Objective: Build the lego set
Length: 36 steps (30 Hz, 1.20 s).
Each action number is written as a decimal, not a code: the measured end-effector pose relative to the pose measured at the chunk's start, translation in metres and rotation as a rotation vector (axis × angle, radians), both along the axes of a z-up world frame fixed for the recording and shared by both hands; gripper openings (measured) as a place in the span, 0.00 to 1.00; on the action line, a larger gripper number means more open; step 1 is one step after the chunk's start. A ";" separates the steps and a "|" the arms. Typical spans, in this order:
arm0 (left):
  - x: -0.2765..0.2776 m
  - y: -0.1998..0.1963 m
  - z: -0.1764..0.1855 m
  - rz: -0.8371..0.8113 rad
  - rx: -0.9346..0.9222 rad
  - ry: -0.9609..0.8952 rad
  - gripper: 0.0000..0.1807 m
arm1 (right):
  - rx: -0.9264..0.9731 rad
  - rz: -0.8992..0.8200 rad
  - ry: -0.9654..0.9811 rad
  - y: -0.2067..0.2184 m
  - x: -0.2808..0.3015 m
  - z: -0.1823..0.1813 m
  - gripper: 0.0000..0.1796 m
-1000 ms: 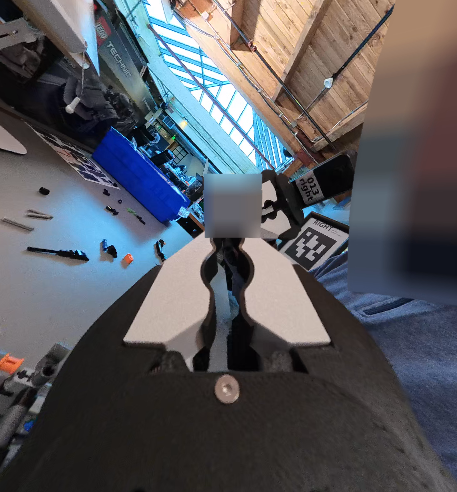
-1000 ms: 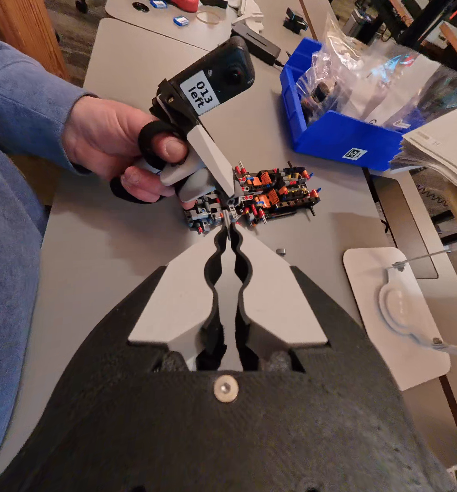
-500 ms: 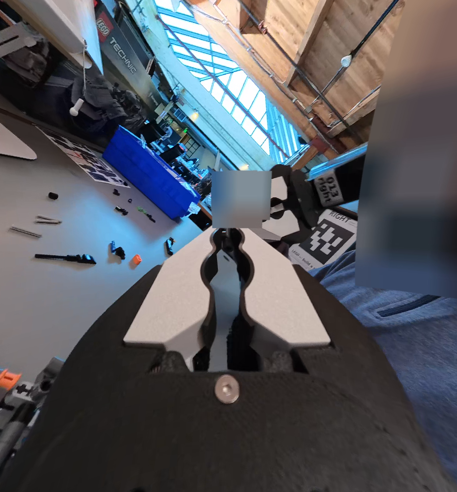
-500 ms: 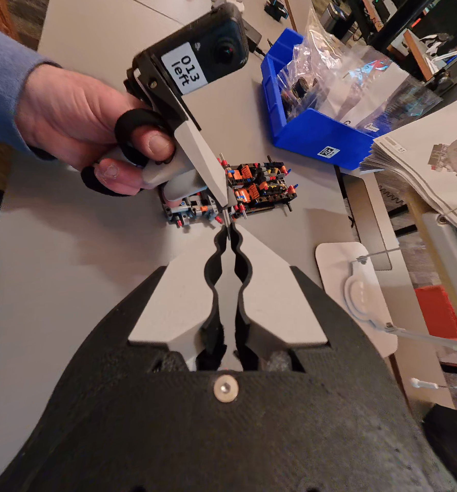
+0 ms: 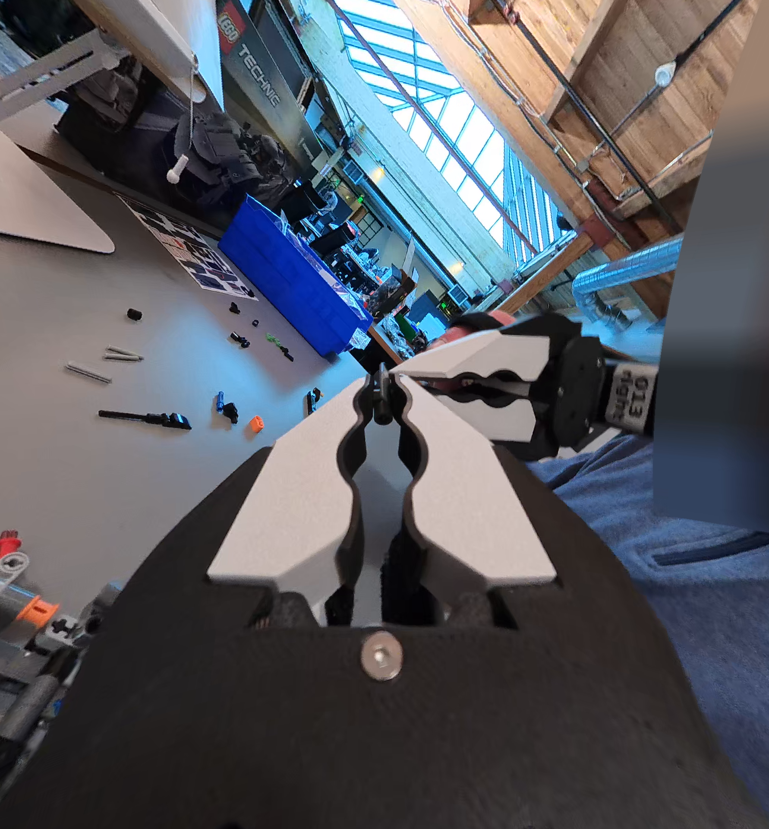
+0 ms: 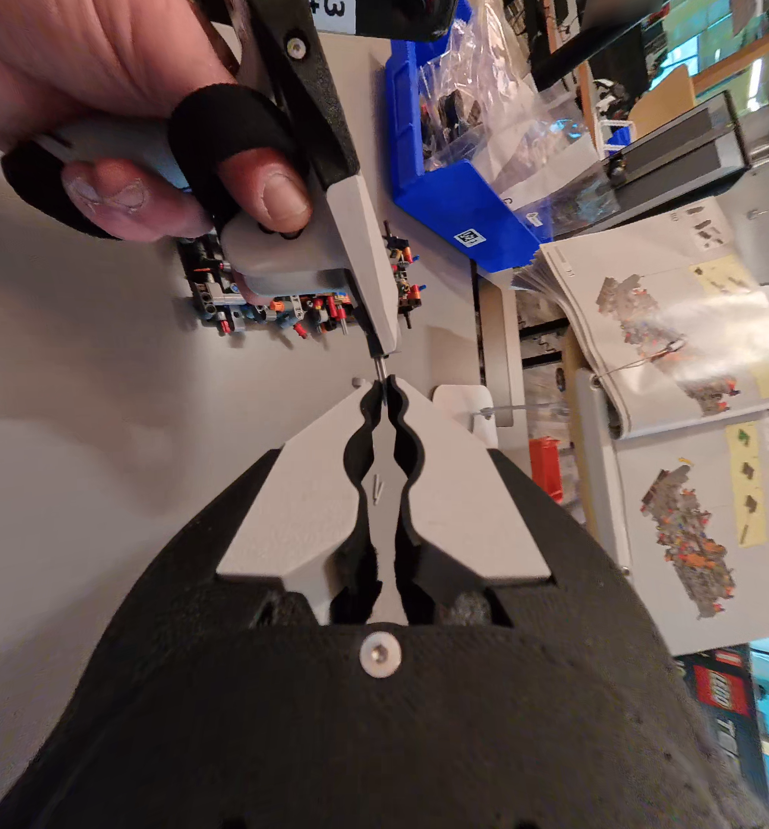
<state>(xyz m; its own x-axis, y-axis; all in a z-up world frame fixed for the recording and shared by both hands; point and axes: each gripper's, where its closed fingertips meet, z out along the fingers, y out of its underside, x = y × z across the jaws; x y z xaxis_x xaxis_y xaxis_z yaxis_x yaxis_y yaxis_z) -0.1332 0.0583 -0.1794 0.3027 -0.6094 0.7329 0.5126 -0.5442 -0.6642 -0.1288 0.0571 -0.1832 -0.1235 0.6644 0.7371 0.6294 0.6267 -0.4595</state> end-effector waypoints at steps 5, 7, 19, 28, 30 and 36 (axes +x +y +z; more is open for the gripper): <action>0.007 -0.003 0.009 -0.037 0.003 -0.067 0.03 | 0.016 0.059 0.041 -0.012 -0.005 0.009 0.00; 0.005 -0.002 0.013 -0.030 0.022 -0.074 0.03 | 0.013 0.046 0.054 -0.010 -0.004 0.012 0.00; -0.019 -0.012 -0.012 0.003 -0.005 0.023 0.03 | -0.580 -0.091 0.115 0.026 0.071 -0.023 0.00; -0.008 -0.013 -0.012 -0.043 0.017 0.039 0.03 | -0.656 -0.295 0.089 0.115 0.108 -0.063 0.06; -0.008 -0.013 -0.011 -0.045 0.025 0.042 0.03 | -0.679 -0.354 0.095 0.144 0.126 -0.067 0.07; 0.001 -0.008 -0.015 -0.068 0.012 0.026 0.03 | -0.677 -0.499 0.129 0.237 0.171 -0.066 0.17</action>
<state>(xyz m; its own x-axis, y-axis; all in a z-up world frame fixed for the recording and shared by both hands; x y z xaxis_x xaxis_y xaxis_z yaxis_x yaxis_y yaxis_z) -0.1320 0.0508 -0.1943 0.2790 -0.6379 0.7178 0.4569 -0.5693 -0.6835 0.0422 0.2937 -0.2491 0.3587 0.9215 0.1488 0.6758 -0.1464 -0.7224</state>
